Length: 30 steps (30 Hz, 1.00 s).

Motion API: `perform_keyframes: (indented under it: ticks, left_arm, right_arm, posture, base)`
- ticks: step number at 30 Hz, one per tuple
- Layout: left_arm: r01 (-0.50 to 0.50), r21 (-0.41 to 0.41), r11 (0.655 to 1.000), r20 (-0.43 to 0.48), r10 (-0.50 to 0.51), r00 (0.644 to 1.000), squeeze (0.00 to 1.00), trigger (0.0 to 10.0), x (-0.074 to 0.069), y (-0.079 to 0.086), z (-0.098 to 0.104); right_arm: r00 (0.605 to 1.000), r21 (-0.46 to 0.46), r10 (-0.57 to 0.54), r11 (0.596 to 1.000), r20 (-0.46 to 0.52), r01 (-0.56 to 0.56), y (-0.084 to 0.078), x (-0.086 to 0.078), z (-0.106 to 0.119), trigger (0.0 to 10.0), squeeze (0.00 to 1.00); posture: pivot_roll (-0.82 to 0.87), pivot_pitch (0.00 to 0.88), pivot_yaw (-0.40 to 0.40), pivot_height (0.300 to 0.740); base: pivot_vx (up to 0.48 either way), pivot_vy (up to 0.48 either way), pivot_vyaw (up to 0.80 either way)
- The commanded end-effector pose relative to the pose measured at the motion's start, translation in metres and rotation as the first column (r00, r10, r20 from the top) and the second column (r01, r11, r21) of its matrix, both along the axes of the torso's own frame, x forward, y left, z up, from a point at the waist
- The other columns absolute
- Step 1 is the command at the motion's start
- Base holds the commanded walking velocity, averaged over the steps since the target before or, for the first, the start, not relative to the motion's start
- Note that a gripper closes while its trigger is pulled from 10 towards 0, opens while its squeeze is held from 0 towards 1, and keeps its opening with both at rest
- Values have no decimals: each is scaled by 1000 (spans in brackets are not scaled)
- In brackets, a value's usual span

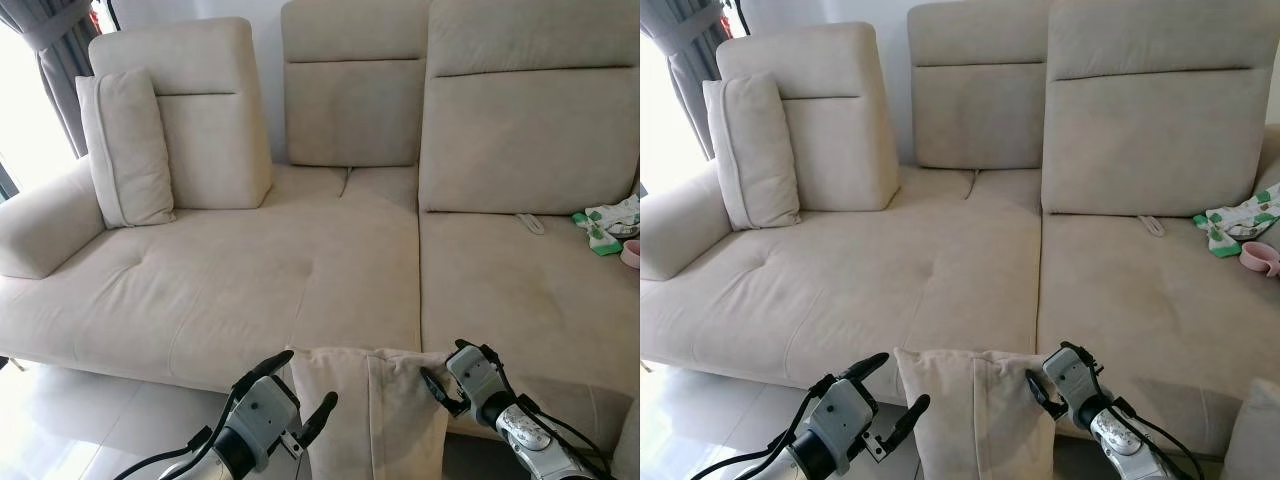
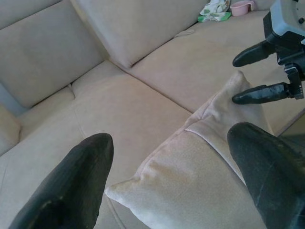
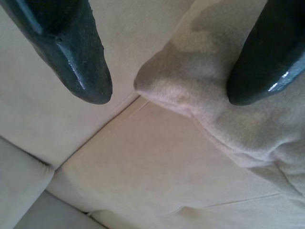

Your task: Move the pillow to the sofa from floor

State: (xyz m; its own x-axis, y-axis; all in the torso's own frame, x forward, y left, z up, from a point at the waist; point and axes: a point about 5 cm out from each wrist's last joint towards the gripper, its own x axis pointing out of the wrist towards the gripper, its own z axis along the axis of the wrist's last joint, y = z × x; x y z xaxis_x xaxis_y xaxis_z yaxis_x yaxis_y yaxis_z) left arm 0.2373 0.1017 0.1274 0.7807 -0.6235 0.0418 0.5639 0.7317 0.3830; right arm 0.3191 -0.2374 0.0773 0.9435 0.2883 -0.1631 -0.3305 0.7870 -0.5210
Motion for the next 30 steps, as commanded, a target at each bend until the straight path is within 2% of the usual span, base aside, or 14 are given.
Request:
perform_keyframes:
  ticks: [1, 4, 5, 6, 7, 8, 10, 11, 12, 23, 26, 27, 28, 30]
  left_arm:
    - [-11, 35, 999, -15, 11, 1000, 0, 10000, -1, 3, -3]
    - [-15, 35, 999, -18, 16, 1000, 0, 10000, -1, 2, -3]
    - [-17, 35, 999, -19, 18, 1000, 0, 10000, -1, 2, -3]
    - [-17, 35, 999, -19, 18, 1000, 0, 10000, -1, 2, -3]
    - [-18, 35, 999, -20, 18, 1000, 0, 10000, -1, 2, -3]
    - [-18, 35, 999, -20, 19, 1000, 0, 10000, -1, 1, -2]
    - [-19, 32, 999, -17, 20, 1000, 0, 10000, 0, 0, -2]
    - [-19, 32, 999, -17, 20, 1000, 0, 10000, 0, 0, -2]
    - [-20, 32, 999, -15, 21, 1000, 0, 10000, 1, 0, -1]
    - [-19, 26, 999, -8, 19, 1000, 0, 10000, 6, -4, 0]
    - [-6, 35, 999, 4, 5, 1000, 0, 10000, 8, -7, 1]
    - [0, 47, 999, 14, -1, 1000, 0, 10000, 13, -5, 1]
    - [0, 47, 999, 14, -1, 1000, 0, 10000, 13, -5, 1]
    - [6, 58, 998, 8, -7, 1000, 0, 10000, 19, 0, 0]
  right_arm:
    - [1000, 15, -5, 1000, -30, 5, 1, 0, -4, 10000, 0]
    - [998, 19, -6, 1000, -56, 7, 3, -2, -9, 10000, 0]
    - [998, 21, -6, 1000, -63, 8, 4, -2, -11, 6510, 0]
    - [998, 21, -6, 1000, -63, 8, 4, -2, -11, 6510, 0]
    - [998, 22, -7, 1000, -66, 9, 5, -2, -12, 4706, 0]
    - [998, 31, -10, 999, -66, 12, 5, -2, -12, 3451, 0]
    - [998, 48, -19, 999, -63, 22, 6, -1, -11, 2275, 0]
    - [998, 48, -19, 999, -63, 22, 6, -1, -11, 2275, 0]
    - [998, 57, -27, 998, -62, 30, 5, -1, -11, 0, 0]
    - [997, 77, -34, 996, -66, 39, 4, -6, -16, 0, 0]
    - [999, 45, 17, 999, -40, -15, 7, -9, -15, 0, 0]
    - [992, -83, 122, 989, -26, -124, 8, -15, -15, 0, 0]
    - [992, -83, 122, 989, -26, -124, 8, -15, -15, 0, 0]
    - [980, -195, 196, 960, -40, -200, 2, -25, -17, 0, 0]
  posture:
    - [405, 132, 121, 551]
    - [406, 127, 117, 551]
    - [406, 125, 115, 551]
    - [406, 125, 115, 551]
    - [405, 124, 115, 551]
    - [406, 119, 113, 551]
    - [404, 115, 111, 551]
    - [404, 115, 111, 551]
    - [402, 110, 110, 551]
    - [383, 96, 105, 551]
    - [369, 85, 100, 551]
    - [363, 76, 94, 551]
    - [363, 76, 94, 551]
    - [346, 66, 87, 551]
  base:
    - [0, 0, 0]
    - [0, 0, 0]
    - [0, 0, 0]
    - [0, 0, 0]
    - [0, 0, 0]
    - [0, 0, 0]
    - [0, 0, 0]
    - [0, 0, 0]
    - [0, 0, 0]
    - [0, 0, 0]
    - [0, 0, 0]
    - [0, 0, 0]
    - [0, 0, 0]
    - [0, 0, 0]
